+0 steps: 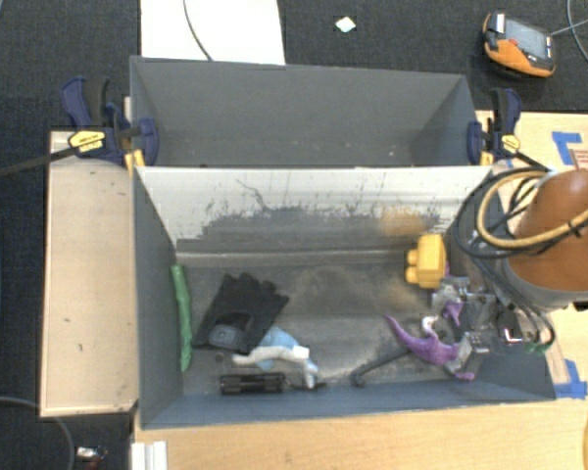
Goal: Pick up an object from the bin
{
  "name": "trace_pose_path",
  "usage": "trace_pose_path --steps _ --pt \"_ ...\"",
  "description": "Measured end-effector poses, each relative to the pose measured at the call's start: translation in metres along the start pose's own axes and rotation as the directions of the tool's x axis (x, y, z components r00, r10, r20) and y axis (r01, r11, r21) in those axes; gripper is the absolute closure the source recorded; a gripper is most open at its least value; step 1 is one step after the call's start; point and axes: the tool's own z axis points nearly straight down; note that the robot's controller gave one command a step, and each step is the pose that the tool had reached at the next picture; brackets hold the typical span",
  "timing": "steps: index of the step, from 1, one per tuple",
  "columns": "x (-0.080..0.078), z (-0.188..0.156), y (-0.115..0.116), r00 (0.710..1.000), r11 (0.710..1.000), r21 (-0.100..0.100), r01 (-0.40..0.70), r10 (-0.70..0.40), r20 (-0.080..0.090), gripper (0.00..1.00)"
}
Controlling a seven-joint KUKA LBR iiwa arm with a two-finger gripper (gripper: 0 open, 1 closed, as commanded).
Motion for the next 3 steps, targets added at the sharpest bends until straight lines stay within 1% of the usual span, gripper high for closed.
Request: trace_pose_path --steps 1,2,3 --pt "-0.002 -0.003 0.0 1.0 1.0 0.001 0.006 -0.006 0.006 0.0" --pt "0.0 0.024 0.018 0.937 0.937 0.002 0.348 -0.348 0.004 0.0" --pt "0.0 0.032 0.009 0.999 0.999 0.0 -0.04 0.04 0.003 0.0"
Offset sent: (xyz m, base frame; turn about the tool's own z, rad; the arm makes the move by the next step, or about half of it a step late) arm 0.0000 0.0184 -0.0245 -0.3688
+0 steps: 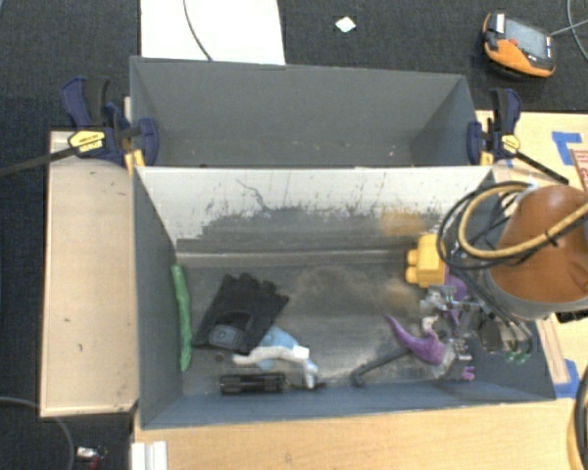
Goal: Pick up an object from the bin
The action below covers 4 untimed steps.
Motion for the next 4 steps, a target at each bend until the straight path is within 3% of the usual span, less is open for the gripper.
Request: trace_pose_path --steps 1,2,3,4 --pt "-0.002 0.025 0.022 0.976 0.976 -0.001 0.216 -0.216 -0.002 0.0" --pt "0.001 0.032 0.031 0.983 0.983 0.001 -0.184 0.184 -0.006 1.0" --pt "0.001 0.032 0.031 0.984 0.984 0.001 -0.18 0.18 -0.006 1.0" --pt "-0.005 -0.067 0.039 0.987 0.987 0.001 -0.162 0.162 -0.007 1.0"
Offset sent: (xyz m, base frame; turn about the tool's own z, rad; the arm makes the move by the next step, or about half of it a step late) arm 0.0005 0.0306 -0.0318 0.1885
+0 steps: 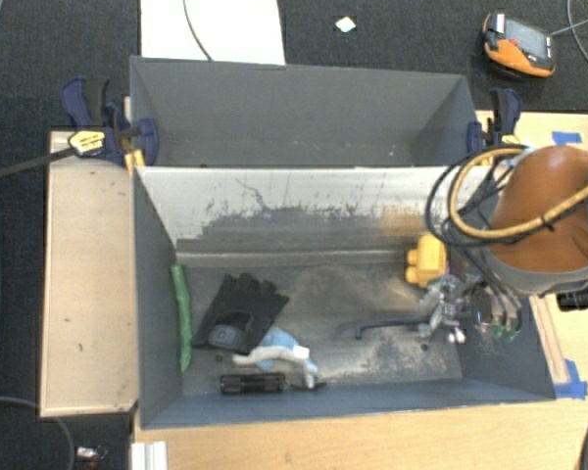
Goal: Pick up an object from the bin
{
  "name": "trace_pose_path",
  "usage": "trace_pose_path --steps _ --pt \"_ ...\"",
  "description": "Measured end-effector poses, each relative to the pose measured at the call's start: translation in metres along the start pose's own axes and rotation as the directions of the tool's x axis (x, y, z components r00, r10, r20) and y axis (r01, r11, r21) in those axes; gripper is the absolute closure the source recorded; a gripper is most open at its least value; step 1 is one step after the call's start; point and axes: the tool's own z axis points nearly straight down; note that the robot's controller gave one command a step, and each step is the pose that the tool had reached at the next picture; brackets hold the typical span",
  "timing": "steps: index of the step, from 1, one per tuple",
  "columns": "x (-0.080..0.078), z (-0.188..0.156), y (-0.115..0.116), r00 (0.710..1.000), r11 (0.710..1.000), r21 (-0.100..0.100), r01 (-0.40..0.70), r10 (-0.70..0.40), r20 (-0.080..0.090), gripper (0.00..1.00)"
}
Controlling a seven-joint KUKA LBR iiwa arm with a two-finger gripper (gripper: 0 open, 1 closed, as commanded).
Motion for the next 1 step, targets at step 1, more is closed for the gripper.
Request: trace_pose_path --steps 1 --pt "-0.0015 -0.0695 -0.0014 0.999 0.999 0.001 0.047 -0.047 0.004 1.0"
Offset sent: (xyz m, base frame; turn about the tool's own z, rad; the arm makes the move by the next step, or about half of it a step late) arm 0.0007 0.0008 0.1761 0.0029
